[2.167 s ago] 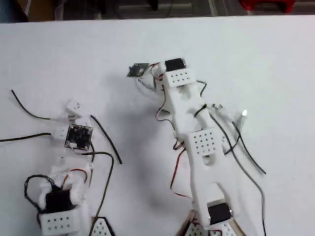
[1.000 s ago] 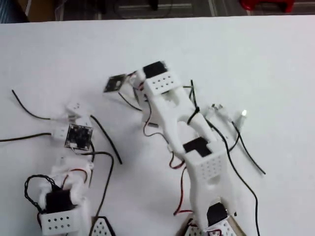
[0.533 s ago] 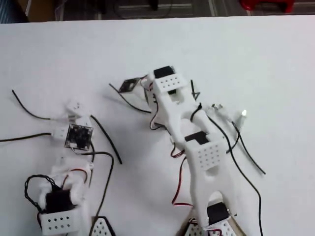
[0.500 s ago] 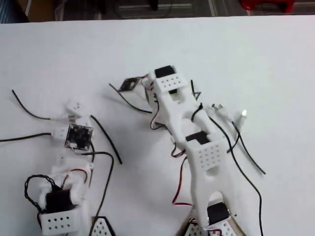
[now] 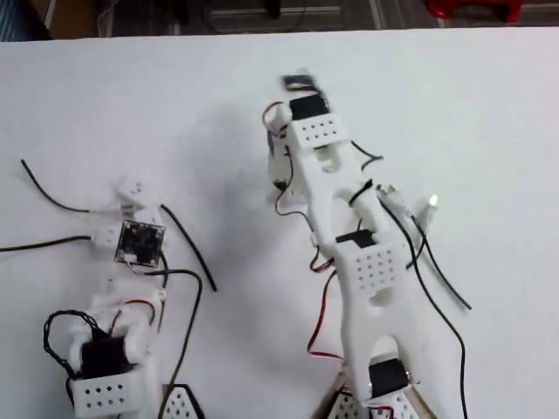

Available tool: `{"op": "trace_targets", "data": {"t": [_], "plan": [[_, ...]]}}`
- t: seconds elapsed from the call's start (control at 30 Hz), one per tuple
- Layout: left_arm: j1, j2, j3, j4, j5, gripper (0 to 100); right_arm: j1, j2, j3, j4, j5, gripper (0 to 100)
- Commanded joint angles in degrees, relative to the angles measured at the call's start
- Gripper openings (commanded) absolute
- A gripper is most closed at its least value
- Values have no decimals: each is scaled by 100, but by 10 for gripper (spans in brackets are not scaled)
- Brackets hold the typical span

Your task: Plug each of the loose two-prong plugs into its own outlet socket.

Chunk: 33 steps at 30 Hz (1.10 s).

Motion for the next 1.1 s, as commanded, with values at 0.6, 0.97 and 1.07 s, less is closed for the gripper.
{"op": "trace_targets", "data": {"t": [0.6,0.97,1.07], "plan": [[48,40,-9,18,9,24,-787,-110,290,180,-3481,94],[48,40,-9,18,9,24,-602,-391,-88,400,-3174,486],[48,40,-9,18,9,24,-277,-1007,-501,400,-3165,485]]}}
